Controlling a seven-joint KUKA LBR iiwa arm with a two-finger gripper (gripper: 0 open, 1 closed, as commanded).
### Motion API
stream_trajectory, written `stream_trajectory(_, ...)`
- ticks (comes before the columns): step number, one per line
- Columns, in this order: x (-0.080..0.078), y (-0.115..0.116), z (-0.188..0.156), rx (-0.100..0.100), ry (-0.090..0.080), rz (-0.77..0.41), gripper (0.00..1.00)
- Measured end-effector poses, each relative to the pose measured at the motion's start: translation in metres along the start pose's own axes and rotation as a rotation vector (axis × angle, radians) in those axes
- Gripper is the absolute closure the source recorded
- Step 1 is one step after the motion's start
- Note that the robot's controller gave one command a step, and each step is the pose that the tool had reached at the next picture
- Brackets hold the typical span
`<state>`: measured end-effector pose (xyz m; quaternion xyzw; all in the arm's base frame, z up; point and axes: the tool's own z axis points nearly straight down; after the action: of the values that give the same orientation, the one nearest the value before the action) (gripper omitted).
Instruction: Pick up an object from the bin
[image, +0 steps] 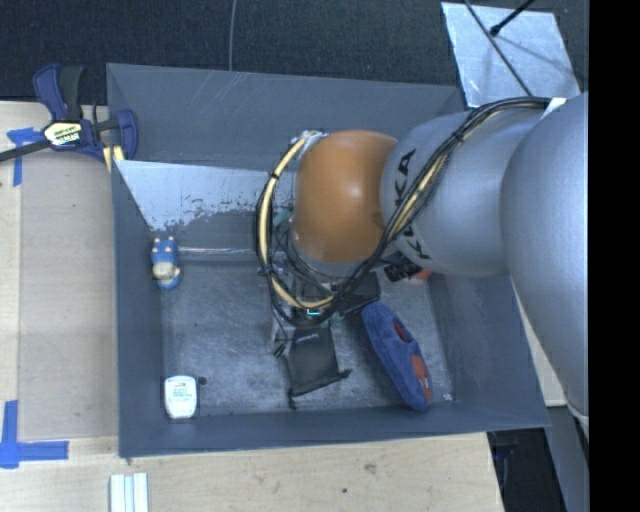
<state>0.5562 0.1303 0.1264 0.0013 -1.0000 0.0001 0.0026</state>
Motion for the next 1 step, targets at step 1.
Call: stream_trajectory(1,0.0184,-0.0584,0.0574,0.000,-0.005,-0.333,0.00)
